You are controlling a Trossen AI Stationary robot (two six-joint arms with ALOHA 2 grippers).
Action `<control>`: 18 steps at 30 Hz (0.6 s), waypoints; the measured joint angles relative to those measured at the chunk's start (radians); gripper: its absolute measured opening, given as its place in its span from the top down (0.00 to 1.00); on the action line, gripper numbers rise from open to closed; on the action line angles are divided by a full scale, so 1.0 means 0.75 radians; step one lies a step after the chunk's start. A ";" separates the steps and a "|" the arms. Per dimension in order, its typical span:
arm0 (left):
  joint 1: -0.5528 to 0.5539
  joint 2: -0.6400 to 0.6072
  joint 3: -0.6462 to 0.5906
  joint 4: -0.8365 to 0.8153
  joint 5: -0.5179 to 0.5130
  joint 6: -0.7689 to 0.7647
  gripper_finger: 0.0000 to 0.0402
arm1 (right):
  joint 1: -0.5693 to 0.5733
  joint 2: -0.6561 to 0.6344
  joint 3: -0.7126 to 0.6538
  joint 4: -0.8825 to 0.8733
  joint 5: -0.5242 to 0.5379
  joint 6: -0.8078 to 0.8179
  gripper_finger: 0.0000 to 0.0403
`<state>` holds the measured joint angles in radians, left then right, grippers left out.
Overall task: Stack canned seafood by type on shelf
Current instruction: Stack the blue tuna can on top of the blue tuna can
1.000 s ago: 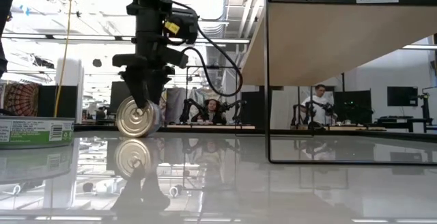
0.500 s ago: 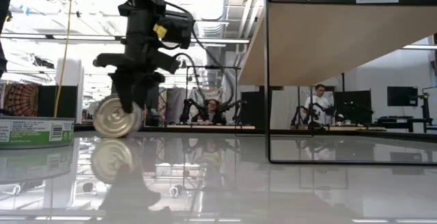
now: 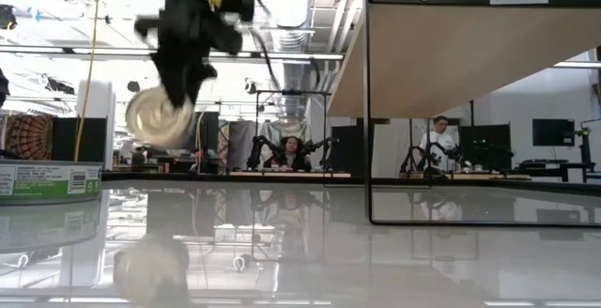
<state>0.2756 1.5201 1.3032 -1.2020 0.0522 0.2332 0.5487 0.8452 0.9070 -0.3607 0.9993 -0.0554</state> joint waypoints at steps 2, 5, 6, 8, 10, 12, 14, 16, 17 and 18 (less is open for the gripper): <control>0.000 -0.074 0.038 0.027 0.100 -0.074 0.53 | 0.014 -0.005 0.000 0.000 -0.002 -0.005 0.23; -0.005 -0.169 0.085 0.152 0.253 -0.229 0.53 | 0.038 -0.023 0.000 -0.002 -0.004 -0.008 0.23; -0.009 -0.198 0.097 0.220 0.287 -0.294 0.53 | 0.045 -0.031 0.000 -0.007 -0.004 -0.008 0.23; -0.028 -0.248 0.106 0.383 0.323 -0.428 0.53 | 0.060 -0.050 0.001 -0.027 -0.004 -0.009 0.23; -0.057 -0.283 0.106 0.562 0.336 -0.518 0.53 | 0.078 -0.069 0.001 -0.033 -0.004 -0.012 0.23; -0.106 -0.298 0.106 0.755 0.340 -0.547 0.53 | 0.095 -0.081 0.001 -0.019 -0.003 -0.028 0.23; -0.159 -0.301 0.106 0.944 0.338 -0.542 0.53 | 0.112 -0.079 0.001 0.001 -0.004 -0.048 0.23; -0.204 -0.301 0.106 1.113 0.325 -0.514 0.52 | 0.126 -0.059 0.001 0.056 -0.003 -0.097 0.23; -0.220 -0.301 0.106 1.184 0.312 -0.492 0.52 | 0.127 -0.048 0.001 0.106 -0.004 -0.136 0.23; -0.233 -0.301 0.106 1.242 0.294 -0.471 0.52 | 0.127 -0.040 0.001 0.158 -0.007 -0.180 0.23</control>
<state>0.1008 1.2944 1.3827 -0.2703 0.2728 -0.1203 0.6437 0.8151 0.9073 -0.2419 0.9941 -0.1908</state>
